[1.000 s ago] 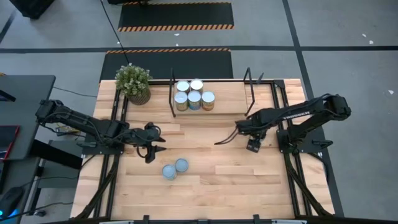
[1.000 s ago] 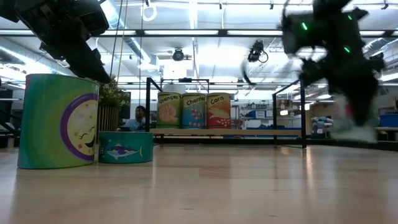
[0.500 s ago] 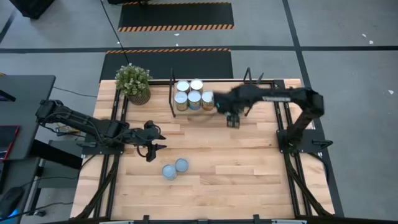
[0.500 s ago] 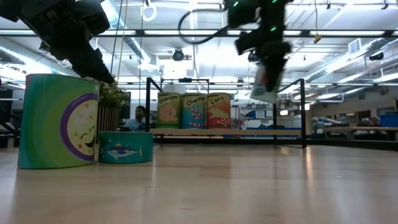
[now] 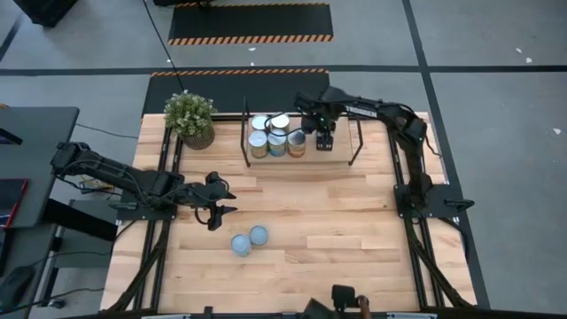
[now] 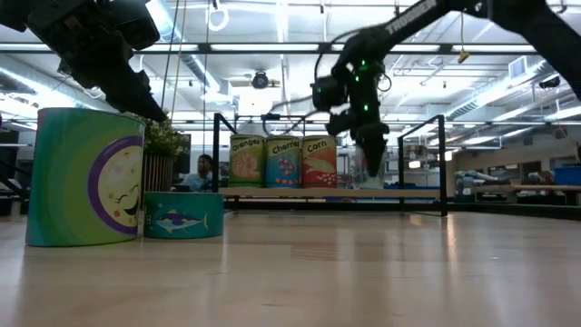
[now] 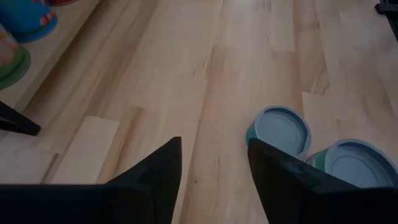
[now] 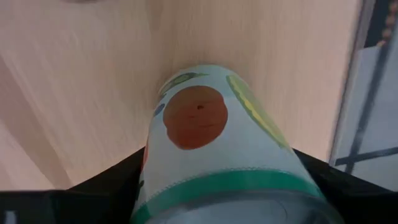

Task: Pick and place cans onto a shelf
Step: Put the canned mixed vegetables on the shelf

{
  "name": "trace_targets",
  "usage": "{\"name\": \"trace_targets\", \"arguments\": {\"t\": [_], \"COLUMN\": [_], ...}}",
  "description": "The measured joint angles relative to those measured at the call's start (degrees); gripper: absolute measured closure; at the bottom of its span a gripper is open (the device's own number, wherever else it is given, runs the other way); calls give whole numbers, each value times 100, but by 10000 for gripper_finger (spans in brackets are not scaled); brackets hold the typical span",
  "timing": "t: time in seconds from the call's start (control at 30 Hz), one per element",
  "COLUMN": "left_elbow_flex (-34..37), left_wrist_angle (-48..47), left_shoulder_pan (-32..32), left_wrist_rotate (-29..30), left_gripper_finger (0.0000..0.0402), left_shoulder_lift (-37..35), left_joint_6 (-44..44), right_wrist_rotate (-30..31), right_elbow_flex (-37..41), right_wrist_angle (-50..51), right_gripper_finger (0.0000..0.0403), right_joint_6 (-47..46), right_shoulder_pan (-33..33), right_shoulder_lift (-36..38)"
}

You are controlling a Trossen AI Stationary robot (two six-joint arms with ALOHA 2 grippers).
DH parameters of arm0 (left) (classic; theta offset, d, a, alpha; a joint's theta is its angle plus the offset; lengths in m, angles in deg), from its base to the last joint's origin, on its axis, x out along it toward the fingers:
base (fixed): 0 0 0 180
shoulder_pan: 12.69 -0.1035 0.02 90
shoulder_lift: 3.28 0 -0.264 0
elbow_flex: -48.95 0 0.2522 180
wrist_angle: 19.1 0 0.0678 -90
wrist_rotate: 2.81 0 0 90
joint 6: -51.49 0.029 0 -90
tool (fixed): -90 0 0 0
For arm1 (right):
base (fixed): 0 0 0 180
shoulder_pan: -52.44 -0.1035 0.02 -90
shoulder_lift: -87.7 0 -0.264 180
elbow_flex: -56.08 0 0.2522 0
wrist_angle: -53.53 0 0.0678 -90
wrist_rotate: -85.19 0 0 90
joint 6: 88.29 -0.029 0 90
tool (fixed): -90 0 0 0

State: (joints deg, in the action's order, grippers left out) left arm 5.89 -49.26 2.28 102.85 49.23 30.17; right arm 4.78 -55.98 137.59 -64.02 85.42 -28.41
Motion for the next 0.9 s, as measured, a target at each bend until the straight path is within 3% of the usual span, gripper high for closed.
{"name": "trace_targets", "arguments": {"t": [0.23,0.4,0.9], "left_elbow_flex": [0,0,0], "left_wrist_angle": [-4,-3,-5], "left_shoulder_pan": [0,0,0], "left_wrist_rotate": [0,-2,-46], "left_gripper_finger": [212,212,212], "left_shoulder_lift": [0,0,0], "left_joint_6": [9,-1,-55], "right_wrist_rotate": [71,136,375], "right_elbow_flex": [7,-7,0], "right_wrist_angle": [-254,-370,276], "right_gripper_finger": [66,35,26], "right_joint_6": [93,80,-563], "right_shoulder_pan": [137,129,38], "right_shoulder_lift": [-165,189,1046]}}
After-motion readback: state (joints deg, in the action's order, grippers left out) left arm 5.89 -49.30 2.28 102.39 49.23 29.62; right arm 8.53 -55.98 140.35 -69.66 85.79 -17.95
